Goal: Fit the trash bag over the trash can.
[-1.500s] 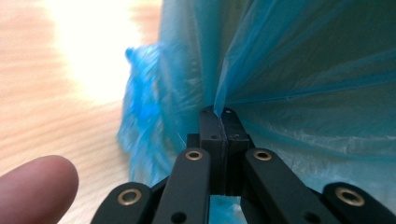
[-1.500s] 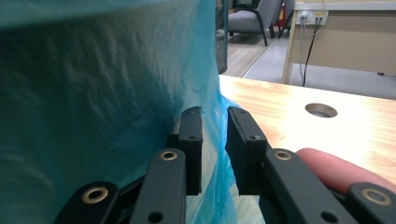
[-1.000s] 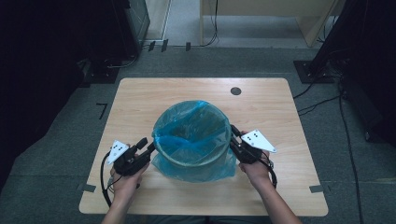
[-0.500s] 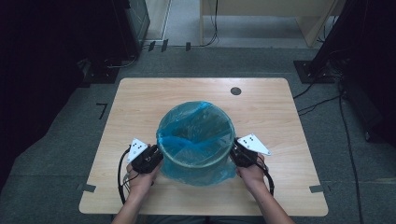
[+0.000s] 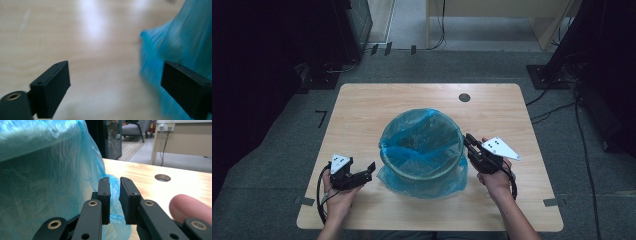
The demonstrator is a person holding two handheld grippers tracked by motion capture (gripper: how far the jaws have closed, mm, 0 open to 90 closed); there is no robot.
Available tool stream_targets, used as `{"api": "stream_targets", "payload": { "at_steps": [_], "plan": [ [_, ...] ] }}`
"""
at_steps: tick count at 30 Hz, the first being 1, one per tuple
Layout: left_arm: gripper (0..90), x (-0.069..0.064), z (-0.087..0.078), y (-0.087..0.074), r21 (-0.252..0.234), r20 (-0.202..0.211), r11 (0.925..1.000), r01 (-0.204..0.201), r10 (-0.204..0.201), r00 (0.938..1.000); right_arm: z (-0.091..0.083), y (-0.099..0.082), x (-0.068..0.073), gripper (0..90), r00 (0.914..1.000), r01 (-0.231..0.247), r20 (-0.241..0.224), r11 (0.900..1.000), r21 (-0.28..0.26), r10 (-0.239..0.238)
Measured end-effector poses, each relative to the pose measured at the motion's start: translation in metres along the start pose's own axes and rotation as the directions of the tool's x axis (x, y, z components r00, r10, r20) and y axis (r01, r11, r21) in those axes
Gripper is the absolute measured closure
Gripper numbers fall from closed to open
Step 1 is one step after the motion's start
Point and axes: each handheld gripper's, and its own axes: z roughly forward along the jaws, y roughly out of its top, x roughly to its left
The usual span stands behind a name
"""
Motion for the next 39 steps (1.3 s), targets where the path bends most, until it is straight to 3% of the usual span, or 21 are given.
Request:
{"api": "stream_targets", "payload": {
  "at_steps": [4,6,9,11,13,16,19,21,23,24,26,30,32,33,34,35,36,39],
  "plan": [
    [0.0,0.011,-0.001,-0.012,0.088,-0.087,0.9952,-0.043,0.050,0.9950,-0.003,0.006,-0.006,81.7,0.9988,0.026,-0.041,0.9996,0.010,-0.025],
    [0.0,0.015,-0.003,-0.012,0.090,-0.076,0.9956,-0.025,0.032,0.9966,-0.005,0.010,-0.008,82.8,0.9977,0.040,-0.055,0.9992,0.004,-0.040],
    [0.0,0.018,-0.002,-0.013,0.099,-0.115,0.9941,-0.045,0.056,0.9918,-0.006,0.016,-0.012,84.0,0.9945,0.052,-0.091,0.9986,-0.012,-0.053],
    [0.0,0.019,0.001,-0.015,0.112,-0.111,0.9930,-0.035,0.048,0.9926,-0.007,0.020,-0.013,85.4,0.9919,0.062,-0.110,0.9980,-0.016,-0.063],
    [0.0,0.019,0.004,-0.016,0.132,-0.111,0.9900,-0.049,0.064,0.9917,-0.008,0.024,-0.013,86.2,0.9884,0.089,-0.122,0.9959,-0.019,-0.090],
    [0.0,0.015,0.008,-0.017,0.147,-0.115,0.9863,-0.075,0.092,0.9891,-0.010,0.034,-0.013,87.1,0.9779,0.138,-0.154,0.9899,-0.035,-0.141],
    [0.0,0.015,0.009,-0.017,0.147,-0.119,0.9866,-0.071,0.089,0.9889,-0.014,0.047,-0.016,88.0,0.9643,0.162,-0.201,0.9845,-0.068,-0.172],
    [0.0,0.015,0.009,-0.016,0.149,-0.120,0.9862,-0.071,0.090,0.9887,-0.016,0.057,-0.015,88.8,0.9442,0.190,-0.253,0.9762,-0.104,-0.211],
    [0.0,0.015,0.010,-0.016,0.148,-0.123,0.9865,-0.069,0.088,0.9885,-0.018,0.067,-0.010,89.4,0.9185,0.232,-0.299,0.9649,-0.122,-0.259],
    [0.0,0.015,0.010,-0.016,0.146,-0.124,0.9869,-0.068,0.086,0.9885,-0.017,0.071,-0.007,89.4,0.9006,0.260,-0.324,0.9567,-0.131,-0.289],
    [0.0,0.015,0.010,-0.016,0.148,-0.124,0.9867,-0.067,0.086,0.9885,-0.015,0.079,0.002,89.4,0.8554,0.319,-0.382,0.9368,-0.143,-0.350],
    [0.0,0.015,0.010,-0.016,0.147,-0.124,0.9870,-0.066,0.085,0.9886,-0.011,0.092,0.020,89.4,0.7441,0.424,-0.492,0.8887,-0.174,-0.452],
    [0.0,0.015,0.011,-0.015,0.147,-0.124,0.9869,-0.067,0.086,0.9886,-0.008,0.098,0.029,89.4,0.6960,0.456,-0.533,0.8696,-0.190,-0.481],
    [0.0,0.015,0.011,-0.015,0.147,-0.124,0.9869,-0.067,0.086,0.9886,-0.008,0.098,0.029,89.4,0.6960,0.456,-0.533,0.8696,-0.190,-0.481],
    [0.0,0.015,0.011,-0.015,0.147,-0.124,0.9869,-0.067,0.086,0.9886,-0.006,0.100,0.032,89.4,0.6757,0.467,-0.552,0.8629,-0.192,-0.489],
    [0.0,0.015,0.011,-0.015,0.147,-0.124,0.9868,-0.067,0.085,0.9886,-0.003,0.104,0.039,89.4,0.6298,0.494,-0.586,0.8449,-0.205,-0.510],
    [0.0,0.015,0.011,-0.015,0.147,-0.124,0.9869,-0.067,0.085,0.9886,-0.001,0.106,0.042,89.4,0.6086,0.509,-0.600,0.8354,-0.207,-0.520],
    [0.0,0.015,0.011,-0.015,0.147,-0.123,0.9868,-0.067,0.086,0.9886,0.004,0.115,0.051,89.4,0.5562,0.540,-0.639,0.8154,-0.208,-0.532]
  ]
}}
